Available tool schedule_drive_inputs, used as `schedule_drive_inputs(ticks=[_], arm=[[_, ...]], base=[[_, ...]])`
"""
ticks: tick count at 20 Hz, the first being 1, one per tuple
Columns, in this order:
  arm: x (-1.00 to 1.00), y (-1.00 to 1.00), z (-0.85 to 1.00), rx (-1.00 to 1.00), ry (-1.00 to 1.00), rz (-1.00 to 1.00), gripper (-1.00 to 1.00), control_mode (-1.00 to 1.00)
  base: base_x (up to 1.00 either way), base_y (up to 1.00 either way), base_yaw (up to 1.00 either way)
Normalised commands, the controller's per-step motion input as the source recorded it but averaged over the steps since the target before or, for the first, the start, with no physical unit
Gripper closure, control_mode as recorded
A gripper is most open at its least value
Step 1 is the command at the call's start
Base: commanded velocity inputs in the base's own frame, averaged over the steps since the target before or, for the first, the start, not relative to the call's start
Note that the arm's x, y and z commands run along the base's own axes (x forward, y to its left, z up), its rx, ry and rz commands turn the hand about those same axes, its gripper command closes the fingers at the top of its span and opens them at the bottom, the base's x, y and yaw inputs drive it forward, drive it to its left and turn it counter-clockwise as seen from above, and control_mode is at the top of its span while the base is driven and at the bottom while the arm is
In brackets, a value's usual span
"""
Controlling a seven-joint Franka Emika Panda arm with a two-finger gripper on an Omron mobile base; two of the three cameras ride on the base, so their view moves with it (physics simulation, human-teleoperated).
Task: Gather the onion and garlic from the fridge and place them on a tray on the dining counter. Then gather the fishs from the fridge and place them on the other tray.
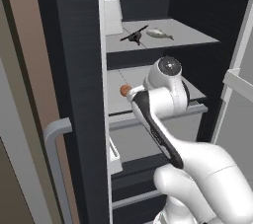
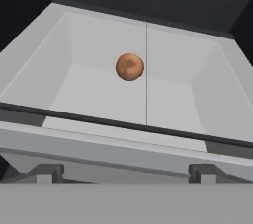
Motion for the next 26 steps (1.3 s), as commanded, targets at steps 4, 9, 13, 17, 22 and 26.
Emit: schedule_drive_inputs(ticks=[4,9,13,17,22,26], arm=[[0.47,0.0,-0.15,0.0,0.02,0.0,-1.0,-1.0],[0.53,0.0,-0.26,0.0,0.06,0.0,-1.0,-1.0],[0.47,0.0,-0.29,0.0,0.03,0.0,-1.0,-1.0],[0.48,0.0,-0.29,0.0,0.0,0.0,-1.0,-1.0],[0.47,0.0,-0.28,0.0,0.0,0.0,-1.0,-1.0],[0.52,0.01,-0.22,0.0,0.0,0.0,-1.0,-1.0]], base=[[0.0,0.0,0.0],[0.0,0.0,0.0],[0.0,0.0,0.0],[0.0,0.0,0.0],[0.0,0.0,0.0],[0.0,0.0,0.0]])
